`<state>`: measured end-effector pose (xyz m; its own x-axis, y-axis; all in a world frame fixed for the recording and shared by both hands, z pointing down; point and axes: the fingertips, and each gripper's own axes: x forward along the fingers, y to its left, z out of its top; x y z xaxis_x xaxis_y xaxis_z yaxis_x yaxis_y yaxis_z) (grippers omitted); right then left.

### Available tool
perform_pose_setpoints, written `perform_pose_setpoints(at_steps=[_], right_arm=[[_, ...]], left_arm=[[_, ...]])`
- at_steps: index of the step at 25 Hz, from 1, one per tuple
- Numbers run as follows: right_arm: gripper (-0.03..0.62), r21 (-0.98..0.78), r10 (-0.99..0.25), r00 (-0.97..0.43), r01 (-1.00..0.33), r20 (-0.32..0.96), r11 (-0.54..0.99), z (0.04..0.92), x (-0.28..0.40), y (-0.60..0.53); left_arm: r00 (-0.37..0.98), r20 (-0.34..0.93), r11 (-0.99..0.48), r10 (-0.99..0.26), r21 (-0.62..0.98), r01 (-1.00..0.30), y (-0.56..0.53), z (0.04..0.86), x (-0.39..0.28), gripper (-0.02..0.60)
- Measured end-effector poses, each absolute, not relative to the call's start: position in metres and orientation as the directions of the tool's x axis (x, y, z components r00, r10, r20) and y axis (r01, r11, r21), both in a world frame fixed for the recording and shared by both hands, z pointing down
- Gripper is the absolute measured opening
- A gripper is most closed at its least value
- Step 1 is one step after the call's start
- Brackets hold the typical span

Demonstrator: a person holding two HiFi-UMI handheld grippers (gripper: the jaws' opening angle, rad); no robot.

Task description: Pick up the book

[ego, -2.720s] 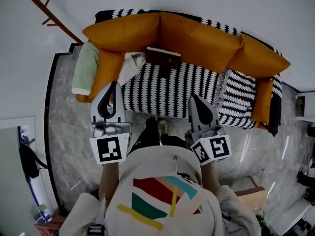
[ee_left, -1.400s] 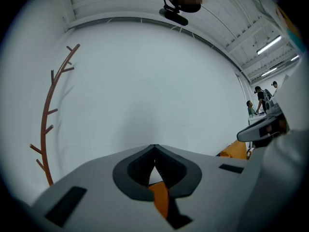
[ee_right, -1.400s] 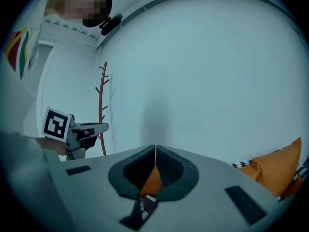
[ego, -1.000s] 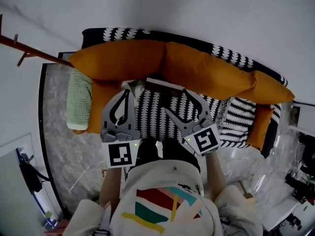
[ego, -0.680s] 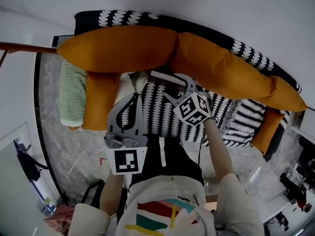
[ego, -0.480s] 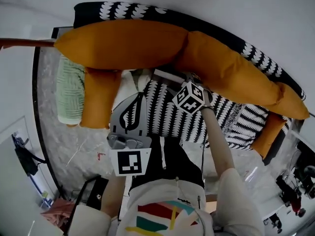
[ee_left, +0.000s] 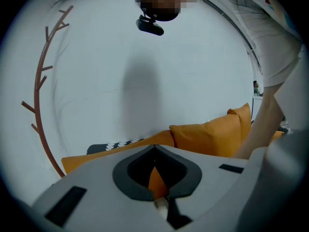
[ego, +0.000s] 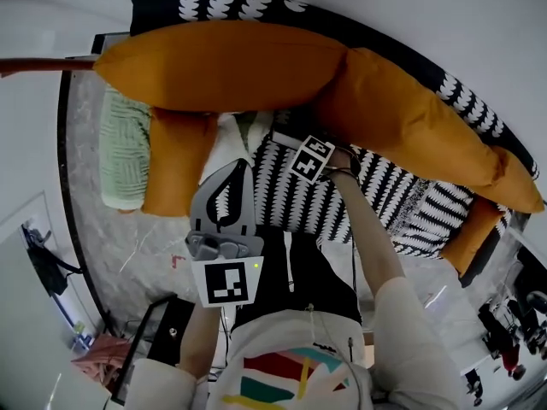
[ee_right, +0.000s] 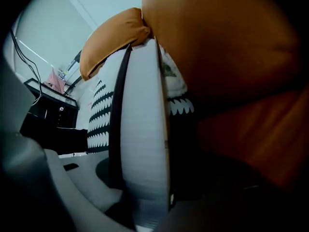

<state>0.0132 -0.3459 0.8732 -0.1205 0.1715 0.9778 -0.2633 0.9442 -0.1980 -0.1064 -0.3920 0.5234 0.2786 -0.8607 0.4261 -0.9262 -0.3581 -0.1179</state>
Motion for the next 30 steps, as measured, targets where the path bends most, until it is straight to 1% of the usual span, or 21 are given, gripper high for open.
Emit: perform_pose_setpoints(at_steps=[3, 7, 9, 10, 12, 14, 17, 19, 22, 25, 28, 30], right_arm=[[0.196, -0.161, 0.134, -0.115, -0.271, 0.984, 0.949, 0.873, 0.014, -0.356], [0.164, -0.154, 0.128, -0.109, -0.27, 0.986, 0.951, 0.873, 0.013, -0.364], [0.16, -0.16, 0.124, -0.134, -0.309, 0.983, 0.937, 0.862, 0.012, -0.364], [0.156, -0.162, 0.109, -0.165, -0.354, 0.98, 0.921, 0.852, 0.012, -0.366], [0.153, -0.16, 0.049, -0.243, -0.462, 0.969, 0.872, 0.822, 0.01, -0.372], [0.152, -0.162, -0.013, -0.305, -0.542, 0.952, 0.825, 0.789, 0.01, -0.376], [0.152, -0.139, -0.095, -0.355, -0.578, 0.93, 0.804, 0.735, 0.015, -0.378], [0.152, -0.109, -0.173, -0.391, -0.602, 0.904, 0.791, 0.69, 0.019, -0.379], [0.152, -0.106, -0.327, -0.447, -0.708, 0.832, 0.698, 0.608, 0.028, -0.383], [0.152, -0.198, -0.486, -0.52, -0.799, 0.703, 0.568, 0.523, 0.039, -0.376], [0.152, -0.319, -0.61, -0.613, -0.787, 0.502, 0.527, 0.448, 0.05, -0.359], [0.152, -0.349, -0.677, -0.623, -0.782, 0.393, 0.517, 0.41, 0.058, -0.346]], left_arm=[[0.281, 0.421, -0.361, -0.862, -0.122, -0.924, -0.391, 0.526, -0.11, -0.006], [0.272, 0.436, -0.346, -0.858, -0.098, -0.933, -0.384, 0.528, -0.112, -0.006], [0.28, 0.419, -0.348, -0.864, -0.097, -0.932, -0.381, 0.518, -0.107, -0.006], [0.288, 0.405, -0.356, -0.868, -0.103, -0.929, -0.38, 0.51, -0.104, -0.006], [0.306, 0.385, -0.376, -0.871, -0.121, -0.919, -0.378, 0.494, -0.1, -0.005], [0.316, 0.374, -0.387, -0.872, -0.132, -0.913, -0.377, 0.475, -0.098, -0.005], [0.316, 0.333, -0.377, -0.888, -0.138, -0.916, -0.38, 0.441, -0.095, -0.006], [0.329, 0.292, -0.385, -0.898, -0.158, -0.909, -0.381, 0.414, -0.089, -0.005], [0.358, 0.23, -0.401, -0.905, -0.18, -0.898, -0.381, 0.377, -0.08, -0.006], [0.362, 0.185, -0.389, -0.914, -0.136, -0.911, -0.378, 0.349, -0.071, -0.006], [0.385, 0.137, -0.4, -0.913, -0.105, -0.911, -0.373, 0.325, -0.054, -0.005], [0.42, 0.112, -0.432, -0.9, -0.125, -0.893, -0.369, 0.311, -0.041, -0.005]])
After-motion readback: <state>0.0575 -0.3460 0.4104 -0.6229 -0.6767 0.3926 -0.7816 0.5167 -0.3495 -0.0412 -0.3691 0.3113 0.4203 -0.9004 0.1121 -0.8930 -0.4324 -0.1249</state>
